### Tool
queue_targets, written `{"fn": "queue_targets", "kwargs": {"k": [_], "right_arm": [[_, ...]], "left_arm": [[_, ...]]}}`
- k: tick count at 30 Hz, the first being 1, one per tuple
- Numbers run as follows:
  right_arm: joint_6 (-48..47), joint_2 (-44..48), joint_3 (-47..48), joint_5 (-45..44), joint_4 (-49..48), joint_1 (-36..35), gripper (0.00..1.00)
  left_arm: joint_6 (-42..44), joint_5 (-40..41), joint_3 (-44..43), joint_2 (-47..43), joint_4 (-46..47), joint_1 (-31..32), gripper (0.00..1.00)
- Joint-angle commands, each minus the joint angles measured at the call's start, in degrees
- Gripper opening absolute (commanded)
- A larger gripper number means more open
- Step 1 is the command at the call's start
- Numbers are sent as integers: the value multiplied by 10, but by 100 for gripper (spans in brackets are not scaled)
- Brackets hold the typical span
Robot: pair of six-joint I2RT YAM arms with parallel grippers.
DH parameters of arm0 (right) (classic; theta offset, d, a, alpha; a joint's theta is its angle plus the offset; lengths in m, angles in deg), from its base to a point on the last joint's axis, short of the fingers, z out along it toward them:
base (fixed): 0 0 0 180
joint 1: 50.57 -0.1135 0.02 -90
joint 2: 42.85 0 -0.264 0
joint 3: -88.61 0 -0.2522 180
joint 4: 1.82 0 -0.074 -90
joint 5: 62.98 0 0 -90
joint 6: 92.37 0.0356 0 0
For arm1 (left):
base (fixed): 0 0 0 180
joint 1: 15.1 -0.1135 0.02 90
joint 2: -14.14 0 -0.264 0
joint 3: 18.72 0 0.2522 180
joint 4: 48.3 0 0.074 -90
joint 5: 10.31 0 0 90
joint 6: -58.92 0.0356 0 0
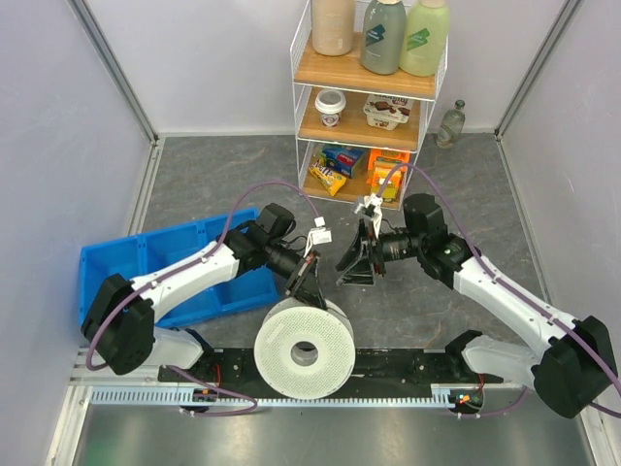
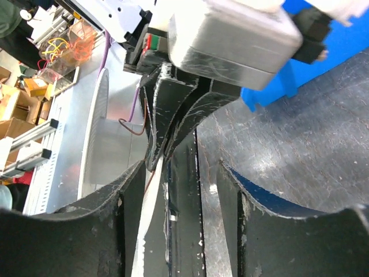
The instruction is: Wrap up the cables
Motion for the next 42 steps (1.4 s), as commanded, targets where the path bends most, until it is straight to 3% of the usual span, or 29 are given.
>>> {"fn": "queue_targets", "kwargs": {"k": [1, 8, 12, 19, 27, 33, 38, 42], "right_arm": [[86, 24, -38, -39, -123, -18, 62], [64, 20, -56, -59, -112, -42, 74], [66, 18, -55, -69, -115, -73, 88], [44, -8, -36, -145, -70, -101, 90], [32, -32, -11, -201, -42, -105, 68], [43, -25, -14, -198, -82, -127, 67], [-8, -41, 8, -243, -4, -135, 63], [-48, -42, 20, -228, 53, -118, 50]], "left_arm": [[-17, -28, -25, 14, 33, 1, 2], [-29, -43, -42, 34, 36, -2, 2], [-37, -47, -53, 51, 38, -2, 2], [-69, -47, -49, 51, 74, -3, 2], [-100, -47, -42, 51, 102, -7, 2], [-178, -41, -19, 55, 173, -26, 2], [-181, -45, -11, 46, 176, -34, 2], [-183, -57, -3, 41, 177, -51, 2]]}}
